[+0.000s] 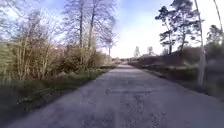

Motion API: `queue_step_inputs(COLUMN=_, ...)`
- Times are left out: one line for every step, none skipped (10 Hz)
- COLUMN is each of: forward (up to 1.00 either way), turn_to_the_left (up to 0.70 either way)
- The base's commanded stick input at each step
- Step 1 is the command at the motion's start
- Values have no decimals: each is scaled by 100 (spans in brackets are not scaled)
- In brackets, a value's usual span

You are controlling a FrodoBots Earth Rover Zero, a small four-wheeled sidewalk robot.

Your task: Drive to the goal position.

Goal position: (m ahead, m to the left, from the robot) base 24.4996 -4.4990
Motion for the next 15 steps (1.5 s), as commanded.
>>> queue_step_inputs(forward=100, turn_to_the_left=-8)
queue_step_inputs(forward=100, turn_to_the_left=0)
queue_step_inputs(forward=100, turn_to_the_left=0)
queue_step_inputs(forward=100, turn_to_the_left=0)
queue_step_inputs(forward=100, turn_to_the_left=0)
queue_step_inputs(forward=100, turn_to_the_left=0)
queue_step_inputs(forward=100, turn_to_the_left=0)
queue_step_inputs(forward=100, turn_to_the_left=0)
queue_step_inputs(forward=100, turn_to_the_left=0)
queue_step_inputs(forward=100, turn_to_the_left=0)
queue_step_inputs(forward=100, turn_to_the_left=0)
queue_step_inputs(forward=100, turn_to_the_left=0)
queue_step_inputs(forward=100, turn_to_the_left=0)
queue_step_inputs(forward=100, turn_to_the_left=0)
queue_step_inputs(forward=100, turn_to_the_left=0)
